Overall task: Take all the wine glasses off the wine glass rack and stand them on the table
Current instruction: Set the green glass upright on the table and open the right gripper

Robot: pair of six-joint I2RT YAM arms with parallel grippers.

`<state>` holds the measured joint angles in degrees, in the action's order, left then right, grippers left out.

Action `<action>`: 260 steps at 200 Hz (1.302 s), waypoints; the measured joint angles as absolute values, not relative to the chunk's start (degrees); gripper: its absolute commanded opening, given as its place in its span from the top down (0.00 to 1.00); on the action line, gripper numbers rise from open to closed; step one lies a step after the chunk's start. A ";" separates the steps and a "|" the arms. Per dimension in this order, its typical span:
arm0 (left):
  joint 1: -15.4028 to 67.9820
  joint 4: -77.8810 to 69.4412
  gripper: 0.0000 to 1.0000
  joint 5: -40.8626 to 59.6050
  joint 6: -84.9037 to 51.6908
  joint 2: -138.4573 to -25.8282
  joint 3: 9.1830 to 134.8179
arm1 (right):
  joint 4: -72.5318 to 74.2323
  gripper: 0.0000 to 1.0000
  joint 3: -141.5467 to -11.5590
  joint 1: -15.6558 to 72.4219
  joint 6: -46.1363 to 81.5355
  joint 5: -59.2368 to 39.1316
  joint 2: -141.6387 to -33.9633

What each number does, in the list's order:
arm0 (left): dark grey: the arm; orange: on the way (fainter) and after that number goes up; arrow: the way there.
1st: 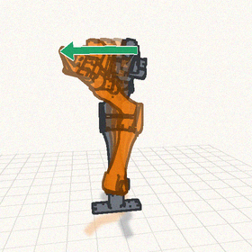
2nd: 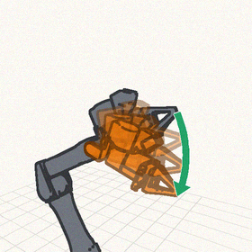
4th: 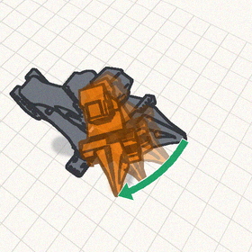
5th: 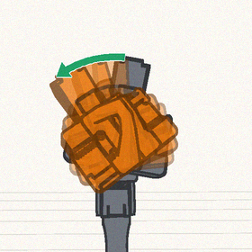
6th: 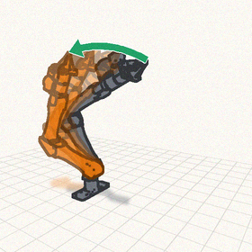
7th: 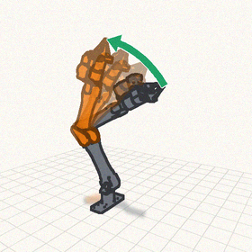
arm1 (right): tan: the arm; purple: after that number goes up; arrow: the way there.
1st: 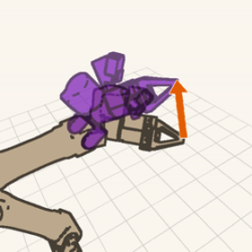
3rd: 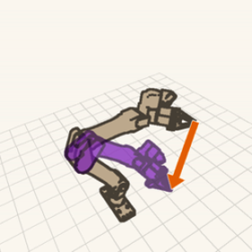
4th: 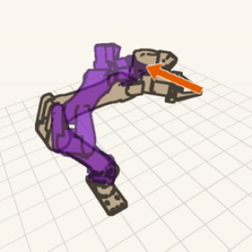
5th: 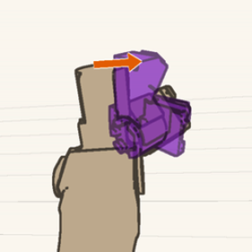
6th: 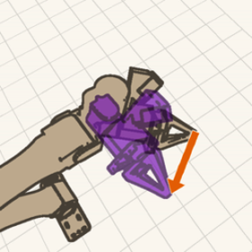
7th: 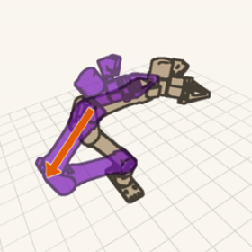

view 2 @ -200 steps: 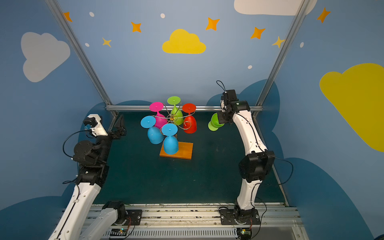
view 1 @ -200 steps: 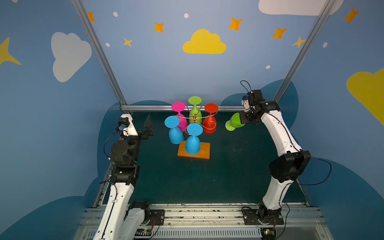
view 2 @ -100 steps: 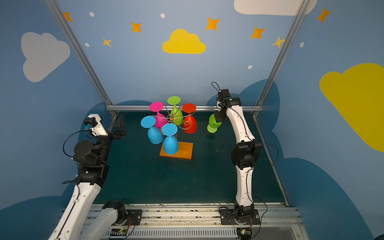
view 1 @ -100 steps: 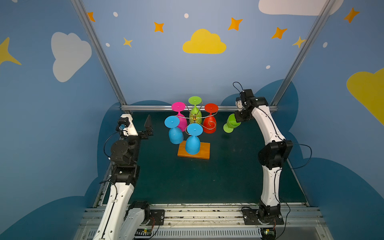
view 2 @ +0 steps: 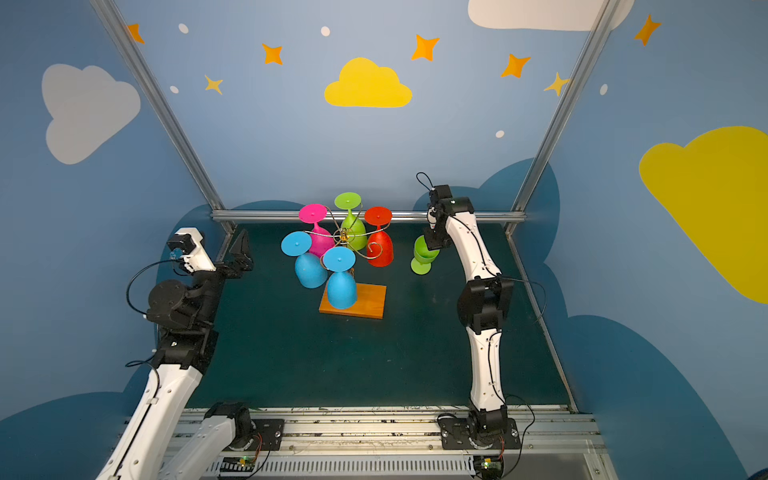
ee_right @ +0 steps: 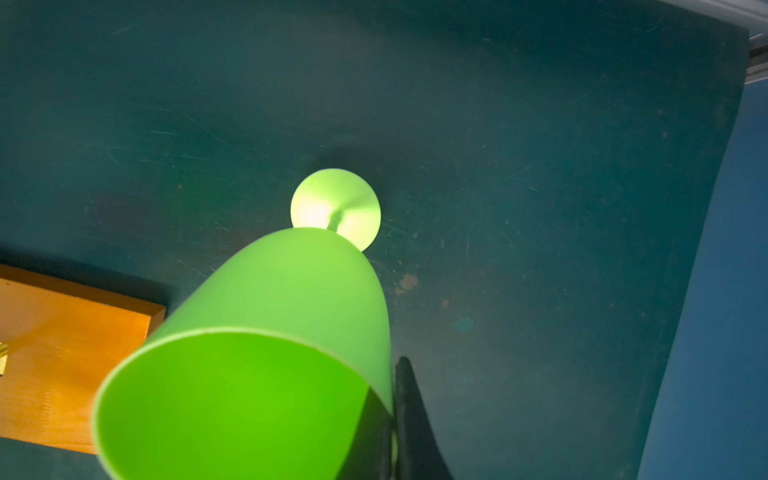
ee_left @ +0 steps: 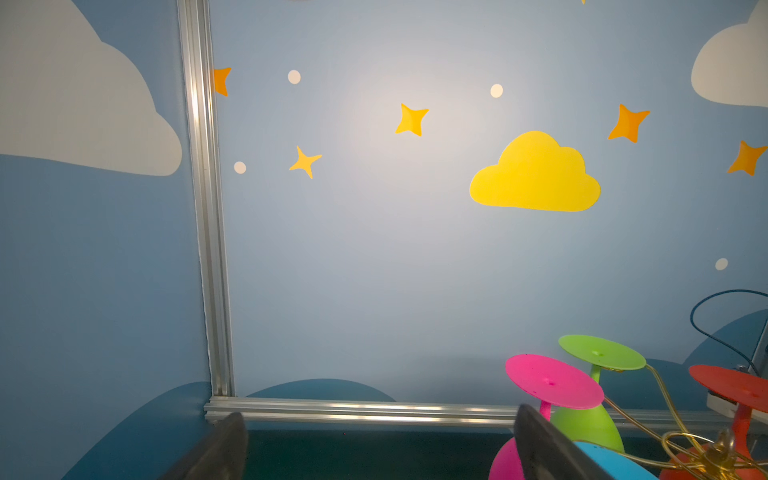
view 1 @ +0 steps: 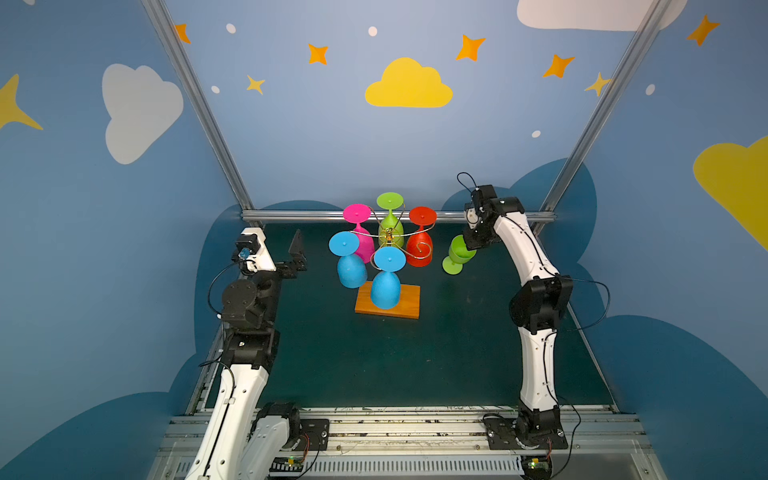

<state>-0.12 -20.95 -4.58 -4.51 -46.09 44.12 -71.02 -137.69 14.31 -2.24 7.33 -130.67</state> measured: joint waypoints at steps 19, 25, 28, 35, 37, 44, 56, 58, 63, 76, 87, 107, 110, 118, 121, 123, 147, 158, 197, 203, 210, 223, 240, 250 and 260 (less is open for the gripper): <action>-0.16 -20.93 0.01 -4.60 -4.51 -46.11 44.12 | -71.00 0.94 -137.69 14.41 -2.22 7.18 -130.69; -0.21 -20.93 0.01 -4.58 -4.51 -46.11 44.12 | -70.98 0.93 -137.69 14.41 -2.22 7.14 -130.69; -0.23 -20.93 0.01 -4.58 -4.51 -46.11 44.12 | -70.98 0.92 -137.69 14.41 -2.22 7.09 -130.69; -0.27 -20.93 0.01 -4.60 -4.51 -46.13 44.12 | -70.98 0.90 -137.69 14.41 -2.20 6.92 -130.69; -0.27 -20.91 0.01 -4.62 -4.51 -46.13 44.12 | -70.98 0.89 -137.69 14.41 -2.20 6.87 -130.69; -0.27 -20.93 0.01 -4.64 -4.51 -46.13 44.12 | -70.98 0.88 -137.69 14.41 -2.17 6.70 -130.69; -0.27 -20.91 0.01 -4.69 -4.51 -46.13 44.12 | -70.96 0.85 -137.69 14.41 -2.09 6.26 -130.69; -0.27 -20.93 0.01 -4.69 -4.51 -46.13 44.12 | -70.96 0.84 -137.69 14.41 -2.11 6.20 -130.69; -0.27 -20.93 0.01 -4.71 -4.51 -46.13 44.12 | -70.96 0.83 -137.69 14.39 -2.00 6.02 -130.69; -0.27 -20.91 0.01 -4.71 -4.51 -46.13 44.12 | -70.94 0.81 -137.69 14.39 -1.78 5.39 -130.69; -0.27 -20.91 0.01 -4.73 -4.51 -46.13 44.12 | -70.91 0.79 -137.69 14.33 -1.69 4.82 -130.69; -0.27 -20.91 0.01 -4.73 -4.51 -46.13 44.12 | -70.63 0.75 -137.69 14.02 -1.30 3.55 -130.69; -0.27 -20.91 0.01 -4.73 -4.51 -46.13 44.12 | -70.57 0.75 -137.69 13.98 -1.23 3.33 -130.69; -0.27 -20.91 0.01 -4.73 -4.51 -46.13 44.12 | -70.41 0.73 -137.69 13.87 -0.99 2.81 -130.69; -0.27 -20.91 0.01 -4.73 -4.51 -46.13 44.12 | -70.32 0.71 -137.69 13.78 -0.86 2.50 -130.69; -0.27 -20.91 0.01 -4.73 -4.51 -46.13 44.12 | -70.28 0.71 -137.69 13.76 -0.80 2.37 -130.69; -0.27 -20.91 0.01 -4.75 -4.51 -46.13 44.12 | -69.71 0.66 -137.69 12.88 0.34 0.16 -130.67; -0.27 -20.91 0.01 -4.75 -4.51 -46.13 44.12 | -69.38 0.65 -137.69 12.27 1.06 -1.13 -130.58; -0.34 -20.88 0.01 -4.89 -4.51 -46.13 44.12 | -68.62 0.64 -137.69 10.35 2.76 -4.10 -129.95; -0.38 -20.88 0.01 -4.95 -4.51 -46.13 44.12 | -68.53 0.63 -137.69 10.13 3.03 -4.29 -129.75; -0.38 -20.88 0.00 -4.97 -4.51 -46.13 44.12 | -68.42 0.64 -137.69 9.82 3.33 -4.51 -129.47; -0.38 -20.88 0.01 -4.99 -4.49 -46.13 44.12 | -68.25 0.64 -137.67 9.52 3.95 -4.91 -128.73; -0.38 -20.88 0.01 -5.08 -4.51 -46.13 44.12 | -67.99 0.64 -137.56 9.19 4.43 -5.30 -127.31; -0.38 -20.86 0.01 -5.19 -4.49 -46.13 44.12 | -67.79 0.64 -137.25 9.06 4.75 -5.61 -126.06; -0.38 -20.86 0.01 -5.28 -4.49 -46.13 44.12 | -67.57 0.64 -136.79 8.82 5.32 -6.11 -124.57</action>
<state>-0.38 -20.86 -5.28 -4.49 -46.13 44.12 -67.57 -136.79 8.82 5.32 -6.11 -124.57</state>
